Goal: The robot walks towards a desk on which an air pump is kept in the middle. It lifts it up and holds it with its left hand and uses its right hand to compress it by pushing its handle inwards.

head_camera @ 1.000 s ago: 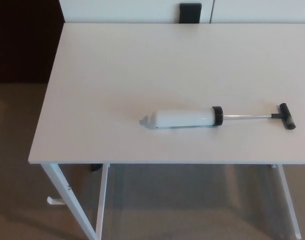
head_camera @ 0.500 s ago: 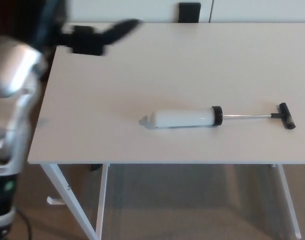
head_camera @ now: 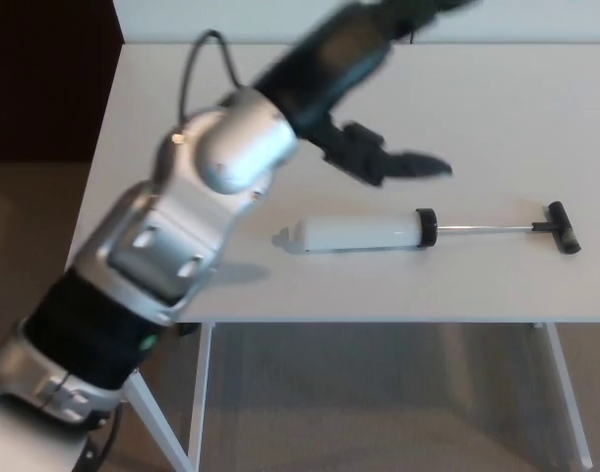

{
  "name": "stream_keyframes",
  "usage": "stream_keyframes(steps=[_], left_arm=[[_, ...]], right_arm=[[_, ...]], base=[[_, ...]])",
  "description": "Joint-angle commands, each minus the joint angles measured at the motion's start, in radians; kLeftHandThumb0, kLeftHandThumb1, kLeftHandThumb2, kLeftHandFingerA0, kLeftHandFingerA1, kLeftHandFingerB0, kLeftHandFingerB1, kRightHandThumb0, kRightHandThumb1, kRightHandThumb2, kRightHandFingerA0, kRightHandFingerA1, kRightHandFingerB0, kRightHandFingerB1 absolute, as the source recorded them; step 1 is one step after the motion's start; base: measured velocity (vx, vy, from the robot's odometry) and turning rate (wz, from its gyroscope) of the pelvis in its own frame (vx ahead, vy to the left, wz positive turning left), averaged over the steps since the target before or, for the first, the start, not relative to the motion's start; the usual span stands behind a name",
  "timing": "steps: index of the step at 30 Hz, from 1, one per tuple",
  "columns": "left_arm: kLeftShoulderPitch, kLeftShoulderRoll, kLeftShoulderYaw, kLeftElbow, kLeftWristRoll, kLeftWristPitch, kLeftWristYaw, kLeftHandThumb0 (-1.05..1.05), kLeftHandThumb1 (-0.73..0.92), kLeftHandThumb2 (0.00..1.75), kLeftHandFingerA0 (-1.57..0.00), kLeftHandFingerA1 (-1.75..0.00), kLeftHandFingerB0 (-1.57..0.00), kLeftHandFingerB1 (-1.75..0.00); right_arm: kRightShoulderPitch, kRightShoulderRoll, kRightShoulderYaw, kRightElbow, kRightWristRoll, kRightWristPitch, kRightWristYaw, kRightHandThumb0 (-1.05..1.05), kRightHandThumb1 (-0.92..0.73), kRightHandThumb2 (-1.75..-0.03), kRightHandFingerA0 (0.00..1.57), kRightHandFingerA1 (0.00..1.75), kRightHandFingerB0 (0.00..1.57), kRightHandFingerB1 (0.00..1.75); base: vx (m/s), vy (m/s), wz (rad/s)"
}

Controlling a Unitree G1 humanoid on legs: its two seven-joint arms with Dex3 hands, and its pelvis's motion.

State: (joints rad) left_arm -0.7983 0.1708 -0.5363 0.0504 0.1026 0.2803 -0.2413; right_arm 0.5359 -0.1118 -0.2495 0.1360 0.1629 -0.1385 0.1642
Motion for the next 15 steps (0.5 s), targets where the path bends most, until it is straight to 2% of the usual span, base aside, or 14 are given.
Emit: stream_keyframes(steps=[1,9,10,15], left_arm=[[-0.128,0.004,-0.319,0.186,0.383,0.166,-0.096,-0.44,0.42,0.54,-0.02,-0.25,-0.07,-0.25],[-0.117,0.022,-0.373,0.215,0.412,0.151,-0.07,-0.48,0.44,0.54,-0.01,-0.26,-0.07,-0.26],[-0.12,0.027,-0.38,0.224,0.417,0.151,-0.073,-0.47,0.31,0.7,0.0,-0.22,-0.04,-0.26],[-0.131,0.033,-0.388,0.26,0.445,0.157,-0.052,-0.49,0.32,0.71,0.0,-0.22,-0.05,-0.26]], right_arm=[[0.014,-0.026,0.006,-0.03,-0.013,0.071,0.002,-0.34,-0.62,-0.57,0.75,0.45,0.6,0.4],[0.011,-0.024,0.009,-0.029,-0.008,0.074,0.004,-0.34,-0.61,-0.57,0.77,0.45,0.62,0.4],[0.008,-0.026,0.01,-0.02,-0.009,0.062,0.009,-0.4,-0.59,-0.6,0.74,0.46,0.59,0.41],[0.011,-0.03,0.012,-0.035,-0.008,0.069,0.015,-0.4,-0.59,-0.6,0.73,0.46,0.6,0.41]], base=[[0.0,0.0,0.0],[0.0,0.0,0.0],[0.0,0.0,0.0],[0.0,0.0,0.0]])
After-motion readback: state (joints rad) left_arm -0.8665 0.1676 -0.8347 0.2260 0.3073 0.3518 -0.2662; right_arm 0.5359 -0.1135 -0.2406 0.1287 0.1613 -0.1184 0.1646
